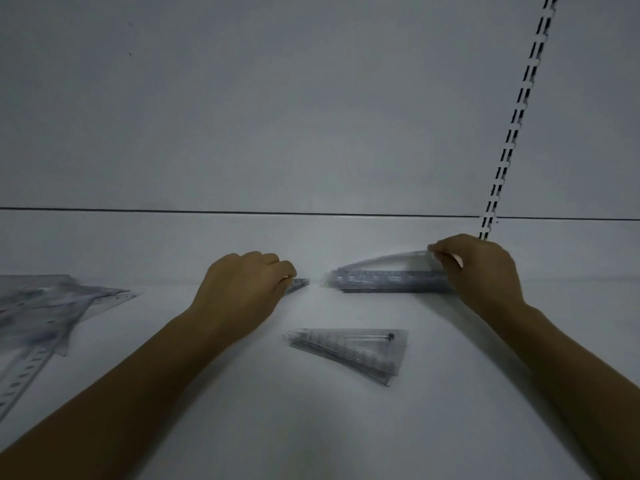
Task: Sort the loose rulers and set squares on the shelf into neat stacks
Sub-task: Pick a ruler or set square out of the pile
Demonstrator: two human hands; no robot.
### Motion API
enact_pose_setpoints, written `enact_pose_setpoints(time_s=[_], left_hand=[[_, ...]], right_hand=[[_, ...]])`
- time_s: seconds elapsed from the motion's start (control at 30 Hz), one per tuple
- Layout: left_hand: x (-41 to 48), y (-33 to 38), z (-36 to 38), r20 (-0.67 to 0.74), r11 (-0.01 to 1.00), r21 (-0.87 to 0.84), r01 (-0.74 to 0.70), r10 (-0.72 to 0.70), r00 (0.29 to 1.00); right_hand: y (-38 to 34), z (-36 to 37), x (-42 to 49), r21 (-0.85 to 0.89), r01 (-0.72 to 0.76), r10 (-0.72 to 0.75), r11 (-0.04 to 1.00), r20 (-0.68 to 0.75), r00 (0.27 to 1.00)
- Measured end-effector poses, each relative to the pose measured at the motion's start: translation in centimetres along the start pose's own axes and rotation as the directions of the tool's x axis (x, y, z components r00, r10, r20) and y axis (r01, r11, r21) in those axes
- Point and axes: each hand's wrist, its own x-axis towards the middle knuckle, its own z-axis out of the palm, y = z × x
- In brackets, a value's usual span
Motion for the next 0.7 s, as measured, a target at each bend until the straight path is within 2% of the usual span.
enact_pose_setpoints(time_s=[0.13, 0.2, 0.3, 0.4, 0.53, 0.7], left_hand=[[-0.4, 0.0, 0.1, 0.064, 0.999, -0.013, 0.044, -0.043, 0.997], [-0.6, -0.1, 0.1, 0.073, 0.997, -0.047, 0.059, -0.055, 0.996], [-0.7, 0.1, 0.3, 0.096, 0.996, -0.068, 0.058, -0.052, 0.994], [-0.5, 0.5, 0.2, 0.125, 0.995, -0.07, 0.068, -0.059, 0.99], [-0.4, 1.1, -0.3, 0.189, 0.993, -0.088, 0.076, -0.058, 0.98], [-0.3, 1.4, -0.5, 0.184, 0.992, -0.108, 0.064, -0.043, 0.982]], right_hand=[[-0.6, 0.8, -0.2, -0.241, -0.001, 0.068, 0.97, 0.268, 0.961], [-1.1, 0.8, -0.3, -0.285, 0.012, 0.088, 0.958, 0.334, 0.939], [-1.6, 1.0, -0.7, -0.286, 0.098, -0.008, 0.953, 0.301, 0.954], [-2.7, 1.6, -0.9, -0.162, 0.175, -0.132, 0.971, 0.246, 0.96], [-3.3, 2.6, -0.6, -0.151, 0.139, -0.091, 0.979, 0.287, 0.954], [-3.2, 2.6, -0.7, -0.172, 0.152, -0.101, 0.973, 0.274, 0.956]])
